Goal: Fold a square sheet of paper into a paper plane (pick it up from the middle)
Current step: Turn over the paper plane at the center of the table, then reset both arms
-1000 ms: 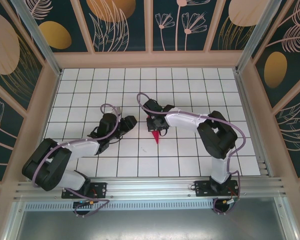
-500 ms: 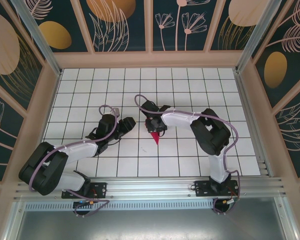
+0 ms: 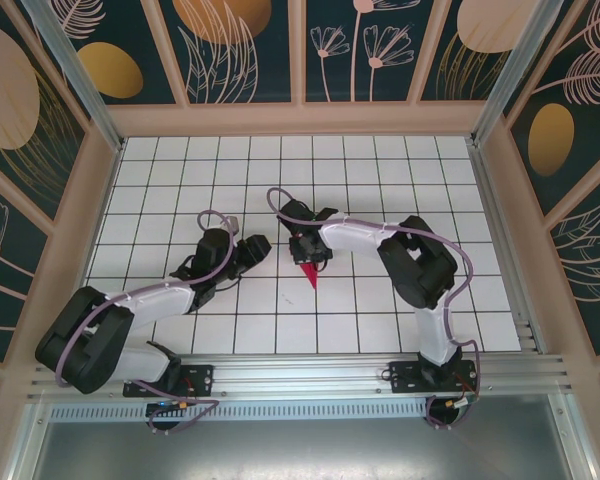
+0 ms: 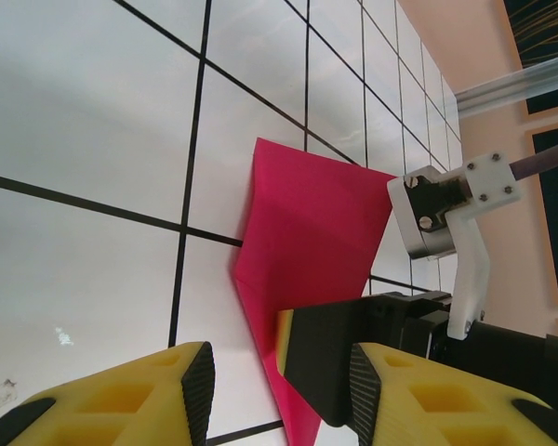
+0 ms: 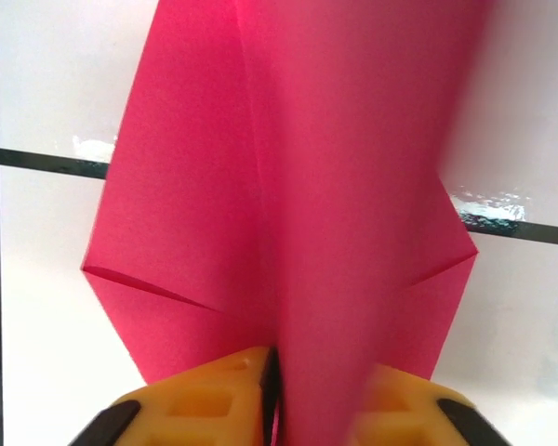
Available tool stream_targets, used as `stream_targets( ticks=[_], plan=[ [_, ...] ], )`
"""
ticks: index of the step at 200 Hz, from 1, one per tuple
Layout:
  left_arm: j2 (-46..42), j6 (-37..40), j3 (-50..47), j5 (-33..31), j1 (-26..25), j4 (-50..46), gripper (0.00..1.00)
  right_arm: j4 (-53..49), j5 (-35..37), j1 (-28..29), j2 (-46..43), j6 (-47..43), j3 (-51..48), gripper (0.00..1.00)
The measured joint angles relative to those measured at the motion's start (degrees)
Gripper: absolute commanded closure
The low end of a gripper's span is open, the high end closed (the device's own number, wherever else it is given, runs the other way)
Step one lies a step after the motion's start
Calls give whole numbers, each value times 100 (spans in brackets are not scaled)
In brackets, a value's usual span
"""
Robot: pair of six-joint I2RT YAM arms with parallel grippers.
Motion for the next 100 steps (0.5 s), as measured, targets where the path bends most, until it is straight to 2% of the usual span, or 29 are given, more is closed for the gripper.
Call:
stream_targets(
  ticks=[35,100],
  plan=[
    [-509,197,0,-258,0,-378,53,-315,57,0,-24,-4,229,59],
    [-946,402,-13,-573,0,-774,53,-745,299,26,-785,0,675,56]
  ],
)
